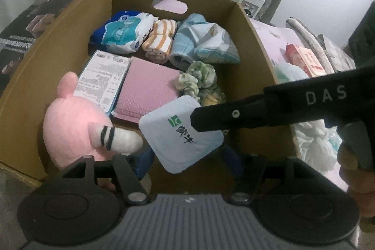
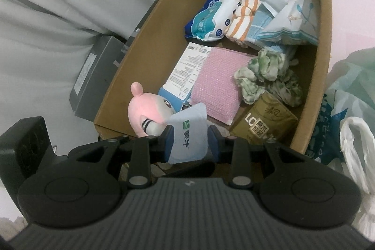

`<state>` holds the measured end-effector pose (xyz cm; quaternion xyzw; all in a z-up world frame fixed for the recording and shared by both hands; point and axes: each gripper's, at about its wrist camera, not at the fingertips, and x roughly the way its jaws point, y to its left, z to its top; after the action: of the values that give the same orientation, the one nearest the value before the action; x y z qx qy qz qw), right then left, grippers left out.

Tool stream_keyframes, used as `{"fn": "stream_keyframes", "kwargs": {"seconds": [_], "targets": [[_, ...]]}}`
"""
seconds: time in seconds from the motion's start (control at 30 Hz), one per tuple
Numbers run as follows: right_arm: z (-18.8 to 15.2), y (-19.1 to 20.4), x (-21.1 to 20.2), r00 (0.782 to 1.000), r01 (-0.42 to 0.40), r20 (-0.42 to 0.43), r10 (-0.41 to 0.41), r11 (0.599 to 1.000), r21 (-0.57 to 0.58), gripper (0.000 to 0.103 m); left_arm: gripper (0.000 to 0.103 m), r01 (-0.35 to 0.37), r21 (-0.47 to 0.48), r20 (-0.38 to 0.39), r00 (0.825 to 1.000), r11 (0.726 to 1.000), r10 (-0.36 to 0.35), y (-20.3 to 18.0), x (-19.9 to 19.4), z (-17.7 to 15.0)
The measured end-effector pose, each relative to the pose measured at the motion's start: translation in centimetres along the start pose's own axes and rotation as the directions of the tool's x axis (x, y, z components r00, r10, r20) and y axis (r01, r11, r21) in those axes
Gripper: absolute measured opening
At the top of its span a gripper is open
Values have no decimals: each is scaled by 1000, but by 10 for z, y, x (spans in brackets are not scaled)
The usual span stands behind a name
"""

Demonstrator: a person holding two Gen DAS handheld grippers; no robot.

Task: Organize soft objects
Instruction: 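Carry the yogurt cup into the cardboard box and release it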

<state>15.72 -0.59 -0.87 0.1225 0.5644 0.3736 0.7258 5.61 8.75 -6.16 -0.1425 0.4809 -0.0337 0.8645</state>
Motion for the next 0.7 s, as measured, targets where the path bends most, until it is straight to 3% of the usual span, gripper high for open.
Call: {"fn": "stream_keyframes", "kwargs": {"seconds": [0.33,0.53,0.6,0.7], "targets": [[1,-5,-9,999,-32,33,31,999,22,36,77,4,19,36,999,1000,-5,-5,-15,0],[-16,0,-42,985,-71,160,70,997,2,65,93,14,57,109,994,998,-20,-11,-39,-3],[-28,1,-57,970,-85,226,86,996,-16,82,96,7,77,141,990,997,-18,-14,-48,-4],[-44,3,-77,946,-60,317,67,998,-33,84,101,-23,110,193,981,994,1,-18,-62,-6]]}}
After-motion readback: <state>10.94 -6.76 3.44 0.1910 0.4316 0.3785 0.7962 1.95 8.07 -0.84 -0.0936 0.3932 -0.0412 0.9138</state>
